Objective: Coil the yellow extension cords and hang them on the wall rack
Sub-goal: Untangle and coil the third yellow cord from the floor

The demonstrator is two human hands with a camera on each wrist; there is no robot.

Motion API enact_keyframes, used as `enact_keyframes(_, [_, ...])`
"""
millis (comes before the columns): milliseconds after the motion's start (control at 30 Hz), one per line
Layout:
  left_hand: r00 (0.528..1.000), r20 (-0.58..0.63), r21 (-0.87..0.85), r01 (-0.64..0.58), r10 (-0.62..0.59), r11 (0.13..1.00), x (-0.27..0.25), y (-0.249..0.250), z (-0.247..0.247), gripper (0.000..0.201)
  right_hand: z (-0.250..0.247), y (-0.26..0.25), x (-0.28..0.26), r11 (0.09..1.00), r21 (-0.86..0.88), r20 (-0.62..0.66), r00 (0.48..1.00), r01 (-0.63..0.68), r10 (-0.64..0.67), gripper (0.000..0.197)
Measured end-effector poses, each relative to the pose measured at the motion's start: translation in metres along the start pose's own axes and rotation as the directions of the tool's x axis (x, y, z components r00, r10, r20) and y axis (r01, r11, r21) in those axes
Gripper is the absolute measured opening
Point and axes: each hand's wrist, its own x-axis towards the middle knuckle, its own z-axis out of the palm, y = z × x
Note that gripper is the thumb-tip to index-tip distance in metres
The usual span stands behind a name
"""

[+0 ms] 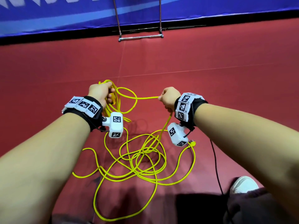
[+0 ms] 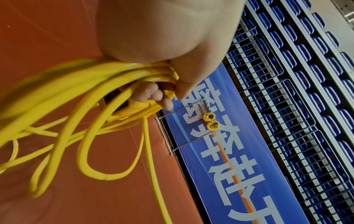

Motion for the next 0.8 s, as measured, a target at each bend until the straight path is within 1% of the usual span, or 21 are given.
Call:
enact_keyframes(33, [1.0, 0.012, 0.015, -0.014, 0.014, 1.0, -0.001, -0.001, 0.002, 0.023, -0.003, 0.001, 0.0, 0.998, -0.057, 0.019, 1.0, -0.005, 0.006, 0.012])
enact_keyframes(100, [0.999, 0.036, 0.036, -0.041, 0.04, 0.999, -0.002, -0.002, 0.006, 0.024, -0.012, 0.007, -0.002, 0.993, -0.113, 0.09, 0.996, 0.02, -0.01, 0.003])
enact_keyframes(167, [0.997, 0.04, 0.049, -0.07, 0.068, 0.996, -0.004, -0.003, 0.009, 0.023, -0.019, 0.013, -0.006, 0.994, -0.108, 0.15, 0.989, 0.032, -0.015, 0.01])
enact_keyframes(233, [0.995, 0.046, 0.052, -0.094, 0.092, 0.994, -0.008, -0.004, 0.014, 0.022, -0.022, 0.013, -0.009, 0.995, -0.1, 0.183, 0.983, 0.003, 0.016, 0.01])
enact_keyframes(267, [0.994, 0.054, 0.052, -0.096, 0.093, 0.994, -0.01, -0.004, 0.017, 0.022, -0.02, 0.01, -0.008, 0.995, -0.097, 0.204, 0.978, -0.033, 0.052, 0.017])
enact_keyframes(300, [0.994, 0.066, 0.051, -0.087, 0.084, 0.995, -0.012, -0.004, 0.019, 0.021, -0.018, 0.007, -0.009, 0.992, -0.074, 0.237, 0.965, -0.099, 0.114, 0.024])
enact_keyframes(367, [0.994, 0.099, 0.04, -0.057, 0.053, 0.998, -0.015, -0.002, 0.024, 0.019, -0.011, 0.0, -0.011, 0.969, 0.034, 0.299, 0.928, -0.243, 0.223, 0.031])
enact_keyframes(433, [0.99, 0.139, 0.043, -0.038, 0.032, 0.998, -0.018, -0.001, 0.029, 0.017, -0.006, -0.004, -0.012, 0.938, 0.152, 0.314, 0.915, -0.312, 0.254, 0.031])
enact_keyframes(533, [0.98, 0.197, 0.071, -0.033, 0.019, 0.997, -0.023, -0.001, 0.036, 0.02, -0.006, -0.01, -0.012, 0.88, 0.259, 0.385, 0.878, -0.398, 0.283, 0.033])
enact_keyframes(633, [0.97, 0.241, 0.093, -0.041, 0.017, 0.995, -0.027, -0.001, 0.042, 0.023, -0.012, -0.02, -0.015, 0.807, 0.342, 0.5, 0.82, -0.482, 0.278, 0.032])
enact_keyframes(700, [0.962, 0.272, 0.101, -0.043, 0.014, 0.994, -0.031, 0.0, 0.047, 0.023, -0.013, -0.024, -0.017, 0.766, 0.388, 0.568, 0.788, -0.513, 0.24, 0.032])
enact_keyframes(800, [0.946, 0.325, 0.148, -0.056, 0.005, 0.987, -0.038, -0.002, 0.053, 0.021, -0.012, -0.03, -0.019, 0.685, 0.477, 0.64, 0.752, -0.55, 0.158, 0.035])
